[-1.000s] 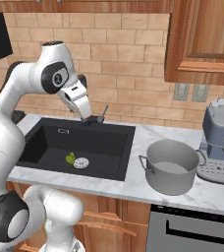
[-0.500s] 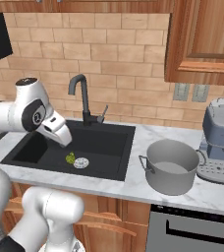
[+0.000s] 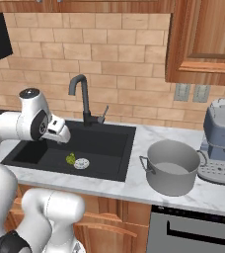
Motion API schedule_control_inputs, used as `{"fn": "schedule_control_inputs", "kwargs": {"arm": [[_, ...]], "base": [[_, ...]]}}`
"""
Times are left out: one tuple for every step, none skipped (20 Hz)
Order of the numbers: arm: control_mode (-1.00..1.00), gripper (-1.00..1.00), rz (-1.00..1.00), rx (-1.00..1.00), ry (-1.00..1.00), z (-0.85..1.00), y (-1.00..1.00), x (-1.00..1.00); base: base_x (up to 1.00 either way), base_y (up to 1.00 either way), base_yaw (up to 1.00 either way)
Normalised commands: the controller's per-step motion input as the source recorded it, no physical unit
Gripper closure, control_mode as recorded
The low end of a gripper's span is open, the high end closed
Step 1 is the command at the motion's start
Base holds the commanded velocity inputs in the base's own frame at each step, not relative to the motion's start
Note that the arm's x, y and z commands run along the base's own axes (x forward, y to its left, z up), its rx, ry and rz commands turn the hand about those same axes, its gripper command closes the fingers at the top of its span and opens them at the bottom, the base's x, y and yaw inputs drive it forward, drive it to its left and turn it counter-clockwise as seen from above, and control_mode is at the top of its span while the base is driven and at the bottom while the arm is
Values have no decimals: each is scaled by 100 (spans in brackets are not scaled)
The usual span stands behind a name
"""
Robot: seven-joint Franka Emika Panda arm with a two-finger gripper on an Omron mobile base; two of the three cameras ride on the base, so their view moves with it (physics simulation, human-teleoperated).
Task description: Dump the broccoli from the pot into the sink. Then turn on the water and wash the broccoli. Then turn off the water and put the broccoli back in the pot.
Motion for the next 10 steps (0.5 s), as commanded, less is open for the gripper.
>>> {"fn": "schedule_control_inputs", "kwargs": {"arm": [[-100, -100, 29, 1, 0, -14, 41, 71], [-100, -100, 28, 1, 0, -14, 36, 79], [-100, -100, 26, 0, 0, -15, 31, 80], [-100, -100, 24, 0, 0, -18, 30, 79], [-100, -100, 22, 0, 0, -20, 26, 73], [-100, -100, 21, 0, 0, -26, 26, 64], [-100, -100, 20, 0, 0, -31, 26, 61], [-100, -100, 19, 0, 0, -37, 30, 56], [-100, -100, 18, 0, 0, -42, 31, 51], [-100, -100, 18, 0, 0, -49, 31, 50]], "base": [[0, 0, 0], [0, 0, 0], [0, 0, 0], [0, 0, 0], [0, 0, 0], [0, 0, 0], [0, 0, 0], [0, 0, 0], [0, 0, 0], [0, 0, 0]]}}
